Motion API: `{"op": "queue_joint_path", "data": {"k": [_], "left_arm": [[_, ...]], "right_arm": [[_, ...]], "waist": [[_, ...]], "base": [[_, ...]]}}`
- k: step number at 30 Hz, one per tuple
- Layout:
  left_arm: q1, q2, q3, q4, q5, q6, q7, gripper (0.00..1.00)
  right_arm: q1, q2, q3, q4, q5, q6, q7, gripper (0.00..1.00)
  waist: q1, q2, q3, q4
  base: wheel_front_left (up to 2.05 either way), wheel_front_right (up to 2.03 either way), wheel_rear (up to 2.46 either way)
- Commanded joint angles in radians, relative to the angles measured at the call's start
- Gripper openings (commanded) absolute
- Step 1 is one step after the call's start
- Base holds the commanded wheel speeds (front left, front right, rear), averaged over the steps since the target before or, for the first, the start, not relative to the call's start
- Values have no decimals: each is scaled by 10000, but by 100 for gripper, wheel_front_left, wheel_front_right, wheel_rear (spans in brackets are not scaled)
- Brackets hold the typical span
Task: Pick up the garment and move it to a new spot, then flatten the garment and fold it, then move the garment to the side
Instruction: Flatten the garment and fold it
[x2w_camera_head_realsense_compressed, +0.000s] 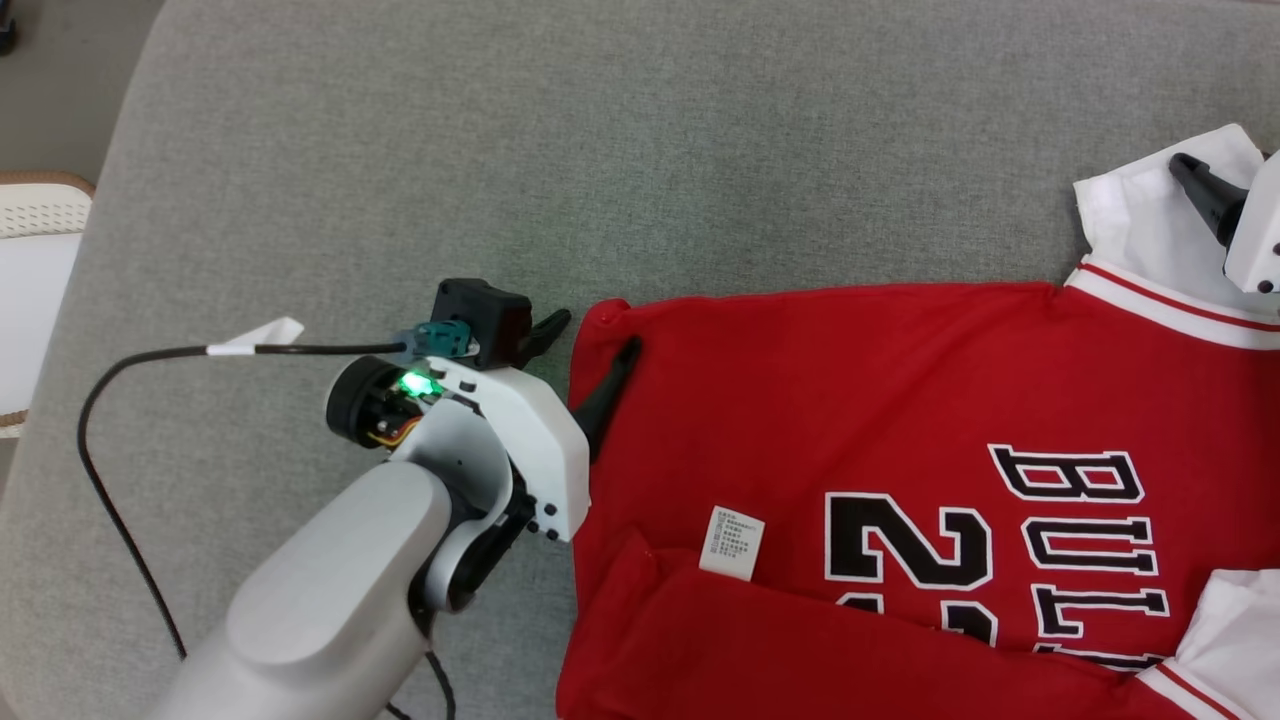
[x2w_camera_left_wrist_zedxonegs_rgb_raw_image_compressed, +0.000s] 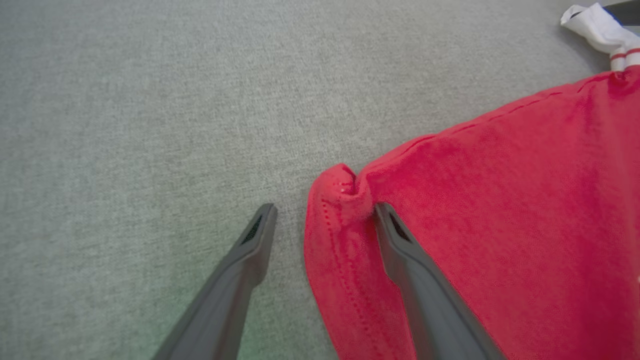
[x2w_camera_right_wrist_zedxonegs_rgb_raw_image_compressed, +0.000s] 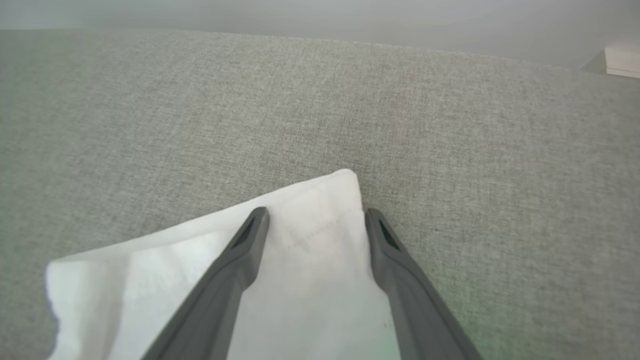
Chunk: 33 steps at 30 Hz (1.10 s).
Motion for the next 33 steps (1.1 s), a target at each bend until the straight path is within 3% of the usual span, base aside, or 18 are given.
{"op": "queue_joint_path", "data": {"k": [1,2,3,4,5,6,9,10,12,20,26,33], "left_arm": [[-26,15,-40,103,-74,7,27,100],[-36,21,-54,132,-69,24,50,100],[-53,17,-68,162,-73,33,82,100],[-84,0,-73,194,-80,44,91,100],[-114,-30,-64,227,-121,13,95,100],[-114,-30,-64,227,-121,13,95,100],[-225,-28,-101,362,-120,-109,89,100],[-249,-53,-88,389,-161,-145,57,71],[-287,-52,-97,429,-187,-173,62,0],[-106,260,160,532,-310,-31,-122,0],[106,418,280,810,-488,-101,-209,0],[357,799,328,1369,-987,-530,240,0]], "right_arm": [[33,54,183,216,88,-26,97,100],[50,47,252,243,111,-26,121,100],[66,56,344,252,167,-26,180,91],[61,54,415,252,213,-26,211,61],[46,47,487,233,246,-26,196,47],[46,47,487,233,246,-26,196,47],[25,43,730,146,314,-26,6,0],[3,39,775,105,344,-26,-130,0],[1,34,865,56,424,-26,-396,0],[112,-84,1046,116,980,-26,-2433,0],[433,22,1357,102,1480,-26,-3053,0],[1189,-225,1978,-327,2321,-26,-3377,0]], "waist": [[-1,0,-7,-33],[-1,0,-5,-51],[-1,0,2,-74],[-1,0,18,-103],[-1,0,42,-132],[-1,0,42,-132],[-1,0,106,-215],[-1,0,119,-247],[-1,0,116,-285],[-1,0,-563,-441],[-1,0,-1233,-707],[-1,0,-2235,-1335]], "base": [[0,0,0],[0,0,0],[0,0,0],[0,0,0],[0,0,0],[0,0,0],[0,0,0],[0,0,0],[0,0,0],[0,0,0],[0,0,0],[0,0,0]]}}
